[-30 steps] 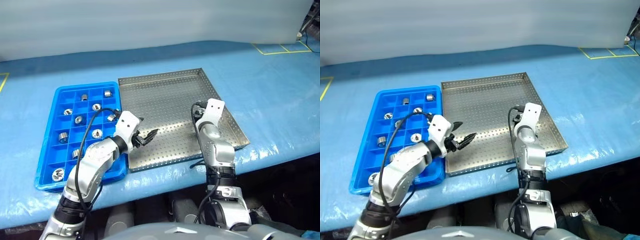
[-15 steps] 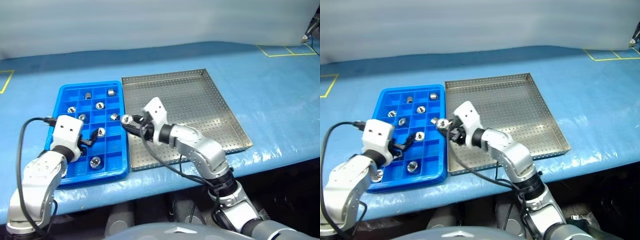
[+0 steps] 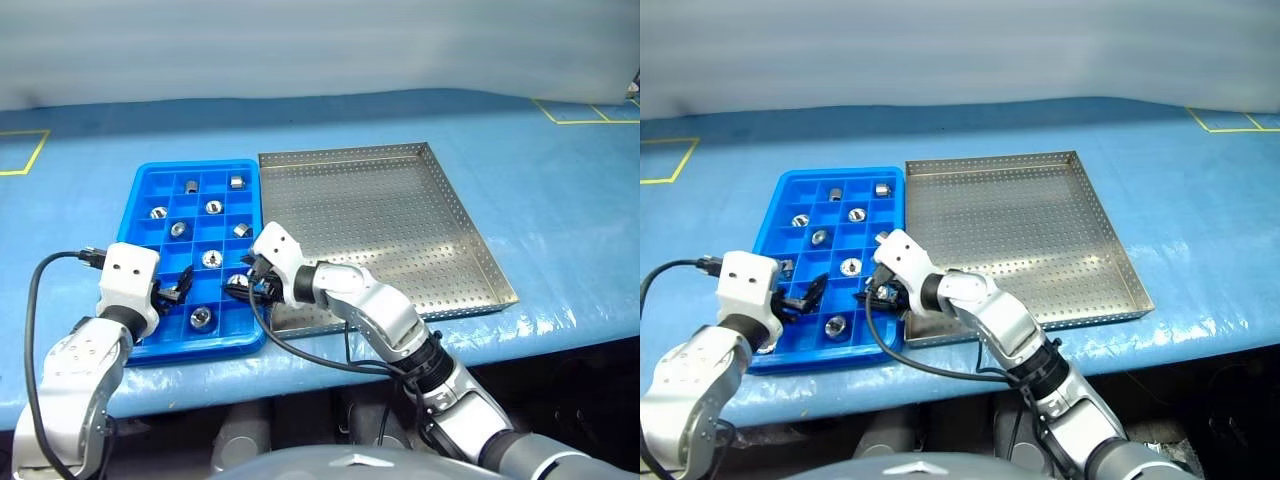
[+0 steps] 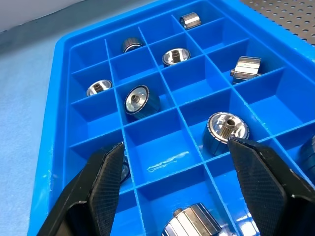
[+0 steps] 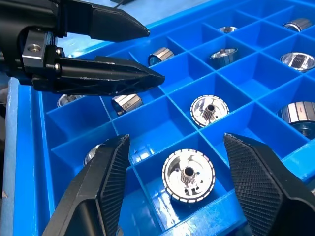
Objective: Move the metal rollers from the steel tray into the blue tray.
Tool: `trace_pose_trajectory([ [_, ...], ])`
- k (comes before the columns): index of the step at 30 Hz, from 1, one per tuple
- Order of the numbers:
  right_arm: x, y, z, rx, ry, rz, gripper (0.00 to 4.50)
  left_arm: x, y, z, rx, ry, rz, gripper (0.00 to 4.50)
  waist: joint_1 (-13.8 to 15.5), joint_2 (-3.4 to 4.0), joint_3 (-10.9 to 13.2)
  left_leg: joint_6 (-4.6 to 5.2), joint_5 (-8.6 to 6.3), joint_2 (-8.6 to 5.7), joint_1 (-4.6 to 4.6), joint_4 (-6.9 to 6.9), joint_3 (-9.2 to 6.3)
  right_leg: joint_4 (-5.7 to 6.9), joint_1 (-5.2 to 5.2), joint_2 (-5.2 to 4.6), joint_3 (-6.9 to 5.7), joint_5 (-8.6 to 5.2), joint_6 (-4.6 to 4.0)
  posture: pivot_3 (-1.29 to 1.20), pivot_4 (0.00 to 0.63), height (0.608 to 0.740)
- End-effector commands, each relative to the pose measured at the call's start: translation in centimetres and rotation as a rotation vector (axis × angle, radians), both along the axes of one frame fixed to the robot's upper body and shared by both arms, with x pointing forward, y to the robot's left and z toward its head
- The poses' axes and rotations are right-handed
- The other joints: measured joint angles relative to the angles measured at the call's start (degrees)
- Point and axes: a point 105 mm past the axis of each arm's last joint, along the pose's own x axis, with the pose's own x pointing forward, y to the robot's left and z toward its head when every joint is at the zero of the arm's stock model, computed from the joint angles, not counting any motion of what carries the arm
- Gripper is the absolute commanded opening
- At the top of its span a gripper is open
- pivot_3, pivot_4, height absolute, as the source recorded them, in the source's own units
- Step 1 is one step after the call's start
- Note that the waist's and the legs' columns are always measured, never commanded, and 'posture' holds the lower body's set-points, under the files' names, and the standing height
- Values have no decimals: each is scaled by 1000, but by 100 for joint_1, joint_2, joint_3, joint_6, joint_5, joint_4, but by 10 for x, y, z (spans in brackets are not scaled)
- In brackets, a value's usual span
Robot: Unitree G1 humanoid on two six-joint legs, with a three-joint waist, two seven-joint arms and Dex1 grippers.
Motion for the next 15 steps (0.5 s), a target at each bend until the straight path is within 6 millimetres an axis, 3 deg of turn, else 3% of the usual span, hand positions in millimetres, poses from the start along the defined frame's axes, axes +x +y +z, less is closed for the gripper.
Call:
trace_pose_trajectory([
  [1, 11, -19, 31, 116, -108, -78, 3021, 5, -14, 14, -16, -74, -65, 3661, 5, -1, -1, 0, 0, 0, 0, 0, -1, 0, 1, 0, 0, 0, 0, 70, 150, 740],
  [5, 35, -77, 33, 96, -175, -243, 3021, 14, -45, 15, -92, -107, -203, 3661, 33, -3, -2, 1, 0, -12, 0, 6, -5, -12, 16, -10, -4, 1, 2, 31, 150, 740],
  [8, 37, -109, 22, 30, -146, -239, 3021, 19, -61, 15, -130, -128, -278, 3661, -16, -4, -1, 9, -5, -18, 8, 16, 0, -19, 30, -16, 0, 3, 5, -1, 150, 740],
  [12, 36, -139, 11, -52, -131, -223, 3905, 24, -72, 18, -199, -151, -345, 4500, -147, -3, -1, 10, -5, -7, 17, 8, 0, -14, 30, 0, 1, -1, 0, -41, 150, 740],
  [14, 47, -150, 10, -75, -134, -308, 4479, 27, -70, 15, -185, -136, -334, 4500, -240, -2, 0, 10, -5, 2, 23, 5, -1, -6, 29, 13, 5, 1, 2, -58, 150, 740],
  [15, 51, -154, 11, -80, -137, -344, 4479, 28, -68, 14, -181, -131, -326, 4500, -281, -2, 0, 10, -5, 4, 25, 5, -2, -2, 29, 17, 6, 2, 3, -64, 150, 740],
])
